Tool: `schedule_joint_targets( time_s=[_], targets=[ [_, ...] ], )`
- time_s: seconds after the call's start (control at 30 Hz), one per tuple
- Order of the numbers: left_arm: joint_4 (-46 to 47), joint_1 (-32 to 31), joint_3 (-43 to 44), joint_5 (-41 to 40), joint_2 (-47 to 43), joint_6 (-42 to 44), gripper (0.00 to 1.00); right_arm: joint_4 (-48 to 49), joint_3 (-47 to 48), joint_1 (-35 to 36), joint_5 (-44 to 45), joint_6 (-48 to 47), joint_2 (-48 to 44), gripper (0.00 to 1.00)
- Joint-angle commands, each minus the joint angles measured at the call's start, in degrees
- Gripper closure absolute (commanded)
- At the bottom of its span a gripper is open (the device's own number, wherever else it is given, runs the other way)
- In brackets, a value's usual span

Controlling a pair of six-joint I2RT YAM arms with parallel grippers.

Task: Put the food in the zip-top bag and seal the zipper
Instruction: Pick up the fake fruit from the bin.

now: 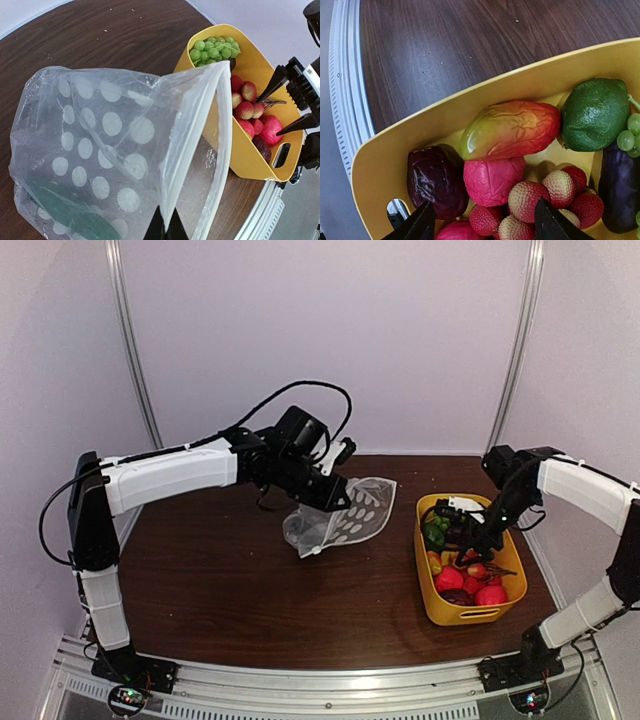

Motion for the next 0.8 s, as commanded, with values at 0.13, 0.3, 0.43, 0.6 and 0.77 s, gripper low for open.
schedule_joint_targets(
  time_s=[0.13, 0.3, 0.43, 0.6, 0.77],
  targets=[
    [3.7, 0.9, -2.4, -0.6, -2.4, -1.9, 1.00, 6.8, -4.2, 4.7, -1.7, -3.9, 1.6, 0.25],
    [3.7, 1.0, -3.2, -1.0, -3.1, -2.2, 1.00, 17.3, -9.2, 7.4, 1.2, -4.3, -2.6, 0.26],
    [3.7, 1.2, -3.4, -1.1, -3.6, -2.3, 1.00, 22.8, -11.6, 10.5, 5.1, -4.2, -5.0, 0.26],
    [3.7, 1.3, -3.4, -1.0, -3.8, -2.6, 1.00, 25.8, -13.3, 15.5, 10.5, -4.2, -5.2, 0.27],
    [3.6, 1.3, -3.6, -0.5, -4.2, -3.0, 1.00, 27.2, -14.4, 17.2, 14.8, -3.7, -5.5, 0.31]
  ],
)
